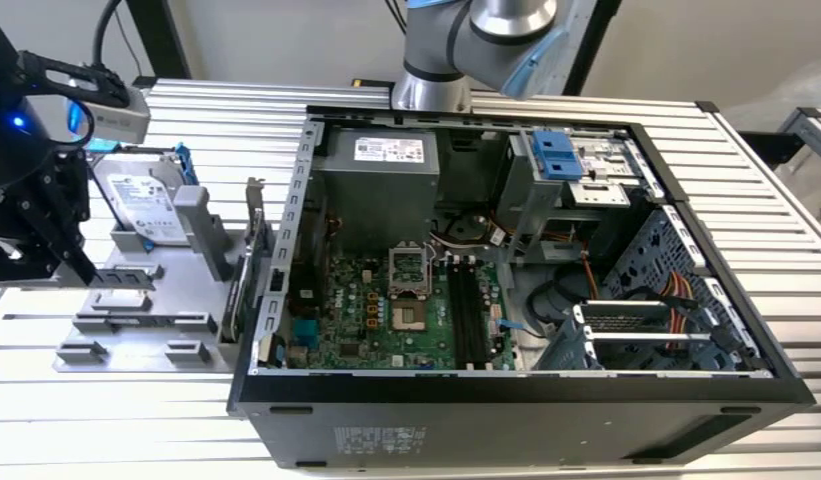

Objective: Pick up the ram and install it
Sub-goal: 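Pick up the ram and move it above insertion slot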

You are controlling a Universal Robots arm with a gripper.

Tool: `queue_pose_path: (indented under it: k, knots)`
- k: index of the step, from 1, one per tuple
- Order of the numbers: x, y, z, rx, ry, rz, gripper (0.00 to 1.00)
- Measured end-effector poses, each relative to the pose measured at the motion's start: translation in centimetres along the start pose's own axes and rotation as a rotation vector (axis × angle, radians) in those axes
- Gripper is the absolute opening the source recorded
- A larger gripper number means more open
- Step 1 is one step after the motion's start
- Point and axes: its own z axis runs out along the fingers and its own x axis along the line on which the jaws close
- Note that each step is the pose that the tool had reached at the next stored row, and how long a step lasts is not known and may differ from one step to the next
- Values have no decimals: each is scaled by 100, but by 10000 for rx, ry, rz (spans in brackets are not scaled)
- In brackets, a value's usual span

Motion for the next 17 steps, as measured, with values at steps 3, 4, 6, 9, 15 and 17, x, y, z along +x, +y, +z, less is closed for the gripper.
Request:
queue_pose_path:
  k: [3, 4, 6, 9, 15, 17]
  knots:
    - [0, 0, -16, 1, -1, 0, 0]
    - [0, 0, -22, 0, 0, 0, 0]
    - [0, 1, -33, 0, 0, 0, 0]
    - [0, 1, -50, 0, 0, 0, 0]
    - [1, 2, -86, 0, -1, 0, 0]
    - [1, 2, -97, 1, 0, 0, 0]
